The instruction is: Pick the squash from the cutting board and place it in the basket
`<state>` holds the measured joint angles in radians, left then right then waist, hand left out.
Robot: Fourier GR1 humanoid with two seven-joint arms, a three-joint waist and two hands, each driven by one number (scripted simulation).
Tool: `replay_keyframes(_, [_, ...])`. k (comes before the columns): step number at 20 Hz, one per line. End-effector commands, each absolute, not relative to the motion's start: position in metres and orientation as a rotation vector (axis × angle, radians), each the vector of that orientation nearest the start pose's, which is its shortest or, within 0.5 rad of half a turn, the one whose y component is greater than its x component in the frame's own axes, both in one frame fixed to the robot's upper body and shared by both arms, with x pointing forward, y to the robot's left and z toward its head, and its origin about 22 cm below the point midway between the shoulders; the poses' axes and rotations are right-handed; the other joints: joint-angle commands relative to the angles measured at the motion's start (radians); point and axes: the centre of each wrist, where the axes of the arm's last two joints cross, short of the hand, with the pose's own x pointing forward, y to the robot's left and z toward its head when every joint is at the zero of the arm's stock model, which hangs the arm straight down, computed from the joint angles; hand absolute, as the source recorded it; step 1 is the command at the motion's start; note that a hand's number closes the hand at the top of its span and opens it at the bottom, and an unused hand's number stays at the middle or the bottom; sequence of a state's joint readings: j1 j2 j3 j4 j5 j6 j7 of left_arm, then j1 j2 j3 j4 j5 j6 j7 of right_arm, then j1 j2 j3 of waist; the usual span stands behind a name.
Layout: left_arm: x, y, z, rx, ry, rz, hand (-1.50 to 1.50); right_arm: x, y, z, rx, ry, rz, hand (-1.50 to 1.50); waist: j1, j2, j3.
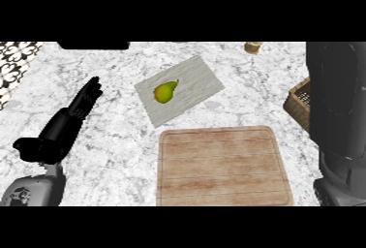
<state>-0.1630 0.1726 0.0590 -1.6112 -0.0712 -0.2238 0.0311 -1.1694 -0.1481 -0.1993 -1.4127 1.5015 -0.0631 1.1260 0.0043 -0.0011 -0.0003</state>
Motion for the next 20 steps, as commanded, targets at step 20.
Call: replay_keyframes(20, [0.273, 0.268, 0.059, 0.039, -1.698, -0.384, 0.00, 0.331, -0.297, 0.248, -1.621, -1.161, -0.405, 1.50, -0.003, 0.000, 0.000])
